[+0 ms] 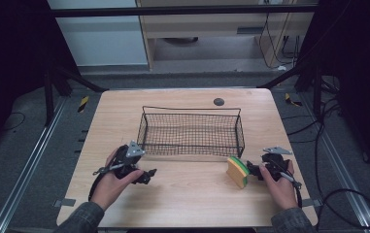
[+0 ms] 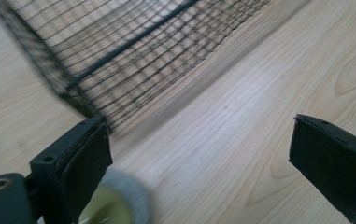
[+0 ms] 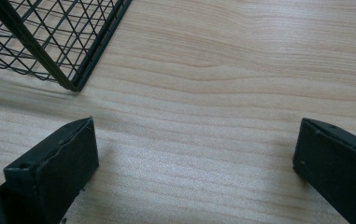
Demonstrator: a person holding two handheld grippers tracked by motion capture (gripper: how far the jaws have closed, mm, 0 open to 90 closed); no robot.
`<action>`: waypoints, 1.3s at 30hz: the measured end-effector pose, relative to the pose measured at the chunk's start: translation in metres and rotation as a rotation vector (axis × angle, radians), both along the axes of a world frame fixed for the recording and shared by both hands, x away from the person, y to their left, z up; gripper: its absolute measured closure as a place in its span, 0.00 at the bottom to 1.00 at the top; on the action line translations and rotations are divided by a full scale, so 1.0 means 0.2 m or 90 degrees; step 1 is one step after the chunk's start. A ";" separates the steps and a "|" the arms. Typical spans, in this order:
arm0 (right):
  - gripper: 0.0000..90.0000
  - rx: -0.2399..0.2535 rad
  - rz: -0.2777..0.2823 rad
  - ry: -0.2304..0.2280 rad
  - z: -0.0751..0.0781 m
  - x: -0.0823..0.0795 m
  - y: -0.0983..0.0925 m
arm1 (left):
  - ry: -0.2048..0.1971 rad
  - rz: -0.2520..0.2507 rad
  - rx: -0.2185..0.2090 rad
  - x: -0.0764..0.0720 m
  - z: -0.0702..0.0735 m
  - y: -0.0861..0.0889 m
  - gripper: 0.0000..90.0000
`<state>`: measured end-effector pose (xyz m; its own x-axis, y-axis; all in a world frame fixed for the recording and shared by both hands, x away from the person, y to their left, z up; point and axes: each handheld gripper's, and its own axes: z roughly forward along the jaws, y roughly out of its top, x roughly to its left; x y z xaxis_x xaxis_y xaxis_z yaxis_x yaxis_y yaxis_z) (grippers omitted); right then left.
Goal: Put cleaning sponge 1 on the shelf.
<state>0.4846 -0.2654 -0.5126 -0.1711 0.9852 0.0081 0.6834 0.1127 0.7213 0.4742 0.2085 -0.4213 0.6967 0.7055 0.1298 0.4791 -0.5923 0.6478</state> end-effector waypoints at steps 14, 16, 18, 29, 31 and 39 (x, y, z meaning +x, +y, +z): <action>0.00 -0.002 0.004 -0.001 0.00 -0.01 0.00 | 0.051 0.030 0.049 -0.01 0.14 0.26 0.05; 0.00 -0.002 0.005 -0.001 0.00 -0.01 0.00 | 0.056 0.029 0.060 -0.01 0.14 0.27 0.06; 0.00 -0.003 0.005 -0.001 0.00 -0.01 0.00 | 0.070 0.031 0.062 0.00 0.16 0.30 0.08; 0.00 -0.004 0.008 -0.001 0.00 -0.01 0.00 | 0.095 0.041 0.084 0.05 0.16 0.34 0.15; 0.00 -0.001 0.008 0.001 0.00 -0.01 0.00 | 0.105 0.038 0.094 0.06 0.16 0.34 0.14; 0.00 -0.004 0.012 -0.002 0.00 -0.01 0.00 | 0.149 0.035 0.128 0.08 0.15 0.35 0.15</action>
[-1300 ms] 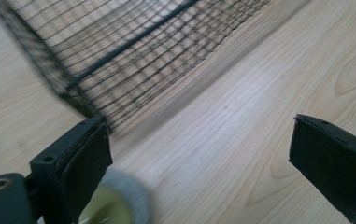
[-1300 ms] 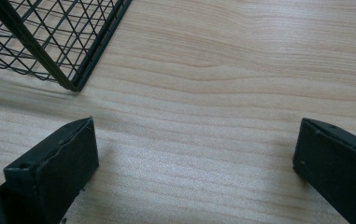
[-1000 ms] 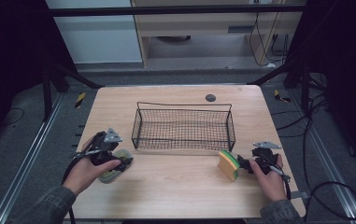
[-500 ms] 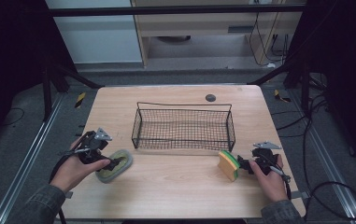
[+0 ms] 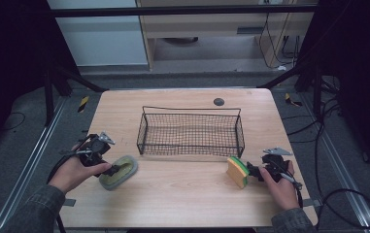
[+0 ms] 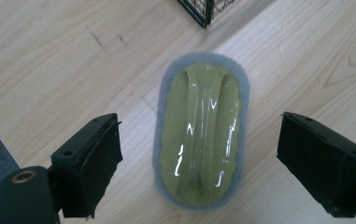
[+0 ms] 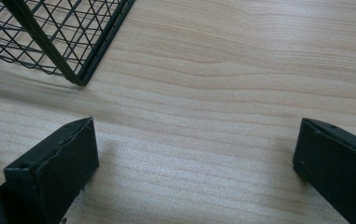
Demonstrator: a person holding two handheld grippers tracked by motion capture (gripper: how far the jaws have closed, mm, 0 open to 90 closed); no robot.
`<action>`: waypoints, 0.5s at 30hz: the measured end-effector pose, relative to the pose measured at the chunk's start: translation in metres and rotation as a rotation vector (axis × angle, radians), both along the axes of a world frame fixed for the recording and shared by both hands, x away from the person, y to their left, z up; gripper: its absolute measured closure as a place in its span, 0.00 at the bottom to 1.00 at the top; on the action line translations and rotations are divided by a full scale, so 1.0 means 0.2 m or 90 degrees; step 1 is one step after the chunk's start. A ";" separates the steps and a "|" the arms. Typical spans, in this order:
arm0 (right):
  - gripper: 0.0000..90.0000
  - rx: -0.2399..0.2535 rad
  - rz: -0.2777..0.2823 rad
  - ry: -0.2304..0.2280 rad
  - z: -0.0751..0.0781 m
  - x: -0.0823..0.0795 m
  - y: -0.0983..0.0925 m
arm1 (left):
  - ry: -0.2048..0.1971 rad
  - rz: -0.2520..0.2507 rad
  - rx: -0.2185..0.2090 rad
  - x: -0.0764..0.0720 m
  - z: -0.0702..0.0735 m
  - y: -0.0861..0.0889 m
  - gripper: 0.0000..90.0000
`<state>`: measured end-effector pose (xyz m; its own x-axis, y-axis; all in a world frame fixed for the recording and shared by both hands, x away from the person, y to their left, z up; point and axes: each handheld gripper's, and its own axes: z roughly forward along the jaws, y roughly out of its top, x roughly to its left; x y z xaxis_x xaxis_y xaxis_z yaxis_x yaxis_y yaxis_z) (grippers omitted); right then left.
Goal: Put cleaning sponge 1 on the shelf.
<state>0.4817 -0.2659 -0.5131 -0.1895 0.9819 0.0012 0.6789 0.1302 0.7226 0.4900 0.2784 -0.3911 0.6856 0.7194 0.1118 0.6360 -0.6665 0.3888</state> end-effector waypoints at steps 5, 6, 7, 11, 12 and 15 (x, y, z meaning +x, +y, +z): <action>0.00 -0.001 0.001 0.001 0.00 0.00 0.00 | 0.025 -0.017 0.014 0.01 -0.01 -0.03 0.20; 0.00 0.000 0.000 0.000 0.00 0.00 0.00 | 0.025 -0.020 0.020 0.01 -0.02 -0.03 0.22; 0.00 0.000 0.002 -0.001 0.00 0.00 0.00 | 0.030 -0.024 0.027 0.01 -0.01 -0.04 0.25; 0.00 -0.001 0.003 -0.001 0.00 -0.01 0.00 | 0.047 -0.030 0.033 0.02 -0.02 -0.05 0.30; 0.00 0.000 0.003 0.000 0.00 -0.01 0.00 | 0.054 -0.037 0.041 0.02 -0.04 -0.05 0.32; 0.00 -0.001 0.004 -0.001 0.00 -0.01 0.00 | 0.057 -0.037 0.040 0.03 -0.05 -0.05 0.33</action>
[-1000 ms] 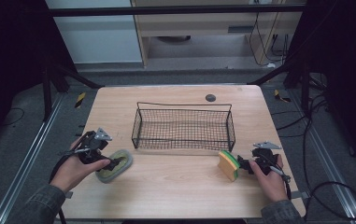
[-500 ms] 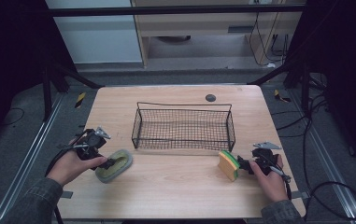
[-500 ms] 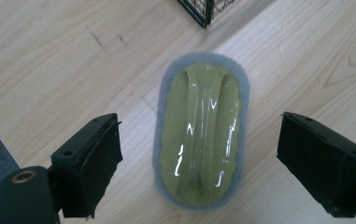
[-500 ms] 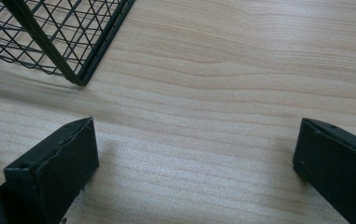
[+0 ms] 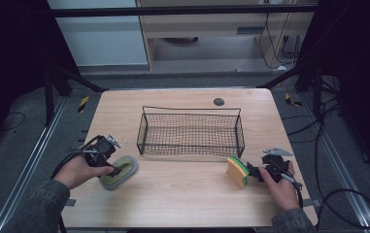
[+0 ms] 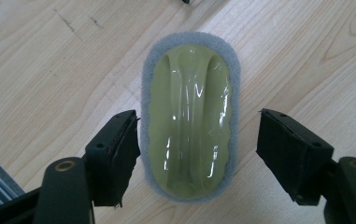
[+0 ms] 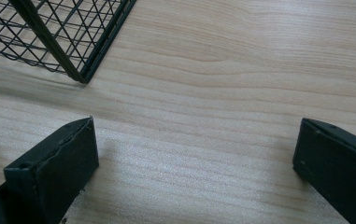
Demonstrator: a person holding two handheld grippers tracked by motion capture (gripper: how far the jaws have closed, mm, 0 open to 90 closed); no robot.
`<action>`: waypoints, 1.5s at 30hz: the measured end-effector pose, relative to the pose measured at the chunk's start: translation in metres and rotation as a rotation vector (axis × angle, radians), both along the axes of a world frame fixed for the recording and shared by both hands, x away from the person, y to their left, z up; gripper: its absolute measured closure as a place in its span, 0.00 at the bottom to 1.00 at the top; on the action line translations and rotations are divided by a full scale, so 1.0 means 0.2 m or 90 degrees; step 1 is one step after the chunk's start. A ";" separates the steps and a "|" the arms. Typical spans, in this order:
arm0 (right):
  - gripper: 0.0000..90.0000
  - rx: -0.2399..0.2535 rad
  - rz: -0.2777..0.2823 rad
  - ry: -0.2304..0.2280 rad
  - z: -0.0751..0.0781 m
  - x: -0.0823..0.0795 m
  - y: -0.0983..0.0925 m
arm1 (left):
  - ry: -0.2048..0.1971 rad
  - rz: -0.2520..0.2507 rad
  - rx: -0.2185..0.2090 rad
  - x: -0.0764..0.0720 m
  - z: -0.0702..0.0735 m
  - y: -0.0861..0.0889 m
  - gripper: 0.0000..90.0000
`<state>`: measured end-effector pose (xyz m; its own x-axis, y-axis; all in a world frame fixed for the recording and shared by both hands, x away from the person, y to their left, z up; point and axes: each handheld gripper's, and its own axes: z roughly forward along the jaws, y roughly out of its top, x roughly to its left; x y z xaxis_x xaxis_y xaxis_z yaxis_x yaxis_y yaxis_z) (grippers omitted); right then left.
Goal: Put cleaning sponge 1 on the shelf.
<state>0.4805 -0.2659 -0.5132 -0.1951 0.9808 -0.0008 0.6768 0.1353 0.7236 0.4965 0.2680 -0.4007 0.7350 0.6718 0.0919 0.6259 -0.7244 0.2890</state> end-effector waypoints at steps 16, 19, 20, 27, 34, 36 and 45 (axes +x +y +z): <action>0.00 -0.002 0.004 0.000 0.00 0.00 0.00 | 0.044 -0.035 0.017 0.07 -0.09 -0.02 0.48; 0.00 -0.001 0.005 0.000 0.00 0.00 0.00 | 0.055 -0.040 0.025 0.09 -0.11 -0.02 0.52; 0.00 -0.001 0.005 0.000 0.00 0.00 0.00 | 0.055 -0.040 0.025 0.09 -0.11 -0.02 0.52; 0.00 -0.001 0.004 0.000 0.00 0.00 0.00 | 0.061 -0.030 0.024 0.11 -0.13 -0.02 0.56; 0.00 -0.001 0.004 0.000 0.00 0.00 0.00 | 0.064 -0.022 0.024 0.13 -0.14 -0.01 0.60; 0.00 -0.001 0.004 0.000 0.00 0.00 0.00 | 0.067 -0.021 0.022 0.14 -0.15 0.00 0.62; 0.00 -0.001 0.004 0.000 0.00 0.00 0.00 | 0.053 -0.039 0.026 0.12 -0.13 -0.01 0.78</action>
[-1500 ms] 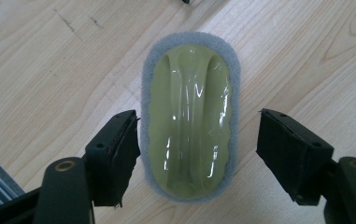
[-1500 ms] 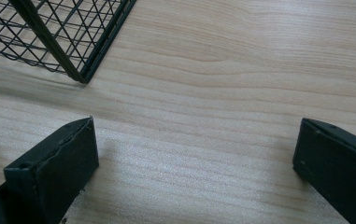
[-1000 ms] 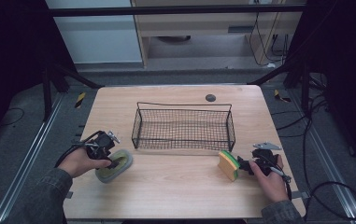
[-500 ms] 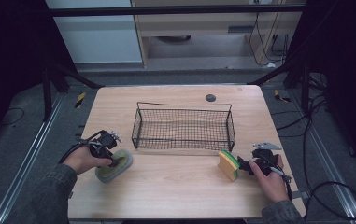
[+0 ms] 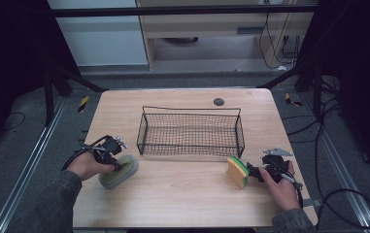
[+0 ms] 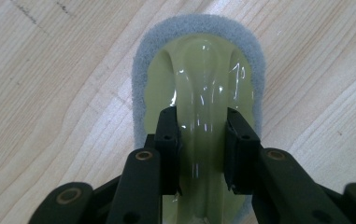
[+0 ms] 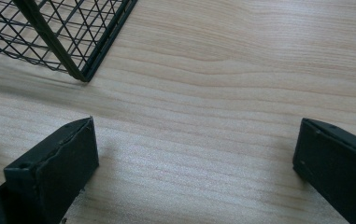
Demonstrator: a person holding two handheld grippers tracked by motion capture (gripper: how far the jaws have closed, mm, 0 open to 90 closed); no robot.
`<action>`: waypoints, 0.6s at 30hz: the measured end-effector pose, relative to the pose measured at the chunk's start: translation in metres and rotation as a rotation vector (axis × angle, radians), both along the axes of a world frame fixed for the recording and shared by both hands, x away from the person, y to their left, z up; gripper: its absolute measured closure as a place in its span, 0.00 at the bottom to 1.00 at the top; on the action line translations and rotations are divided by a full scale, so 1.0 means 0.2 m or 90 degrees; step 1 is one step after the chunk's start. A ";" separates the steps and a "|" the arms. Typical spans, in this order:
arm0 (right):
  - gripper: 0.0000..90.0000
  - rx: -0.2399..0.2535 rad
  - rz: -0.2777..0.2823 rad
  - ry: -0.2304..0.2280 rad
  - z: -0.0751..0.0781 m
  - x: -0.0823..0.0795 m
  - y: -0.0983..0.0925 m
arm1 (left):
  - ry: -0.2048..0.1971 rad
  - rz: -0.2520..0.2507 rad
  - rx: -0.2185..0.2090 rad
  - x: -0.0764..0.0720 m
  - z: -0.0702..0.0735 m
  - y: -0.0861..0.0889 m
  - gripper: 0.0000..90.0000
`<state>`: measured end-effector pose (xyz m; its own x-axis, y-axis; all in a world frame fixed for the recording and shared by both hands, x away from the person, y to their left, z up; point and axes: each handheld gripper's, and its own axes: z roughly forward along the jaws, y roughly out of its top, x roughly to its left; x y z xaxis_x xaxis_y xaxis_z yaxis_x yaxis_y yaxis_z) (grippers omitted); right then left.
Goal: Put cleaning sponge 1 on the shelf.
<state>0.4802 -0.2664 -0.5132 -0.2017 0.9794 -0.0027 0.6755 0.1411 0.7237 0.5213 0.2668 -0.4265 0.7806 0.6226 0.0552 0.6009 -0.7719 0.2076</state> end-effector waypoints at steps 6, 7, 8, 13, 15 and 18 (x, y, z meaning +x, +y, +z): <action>0.00 0.000 0.001 0.000 0.00 0.00 0.00 | -0.064 -0.016 -0.022 -0.06 0.09 0.04 0.78; 0.00 0.000 0.001 0.000 0.00 0.00 0.00 | -0.064 -0.016 -0.022 -0.06 0.09 0.04 0.78; 0.00 0.000 0.000 0.000 0.00 0.00 0.00 | -0.078 -0.023 -0.020 -0.08 0.10 0.04 0.78; 0.01 0.000 -0.002 -0.001 0.00 0.00 0.00 | -0.132 -0.044 -0.019 -0.12 0.15 0.04 0.78; 0.01 0.000 -0.002 -0.001 0.00 0.00 0.00 | -0.150 -0.049 -0.021 -0.14 0.16 0.04 0.78; 0.01 0.000 -0.002 0.000 0.00 0.00 0.00 | -0.171 -0.051 -0.025 -0.15 0.17 0.04 0.78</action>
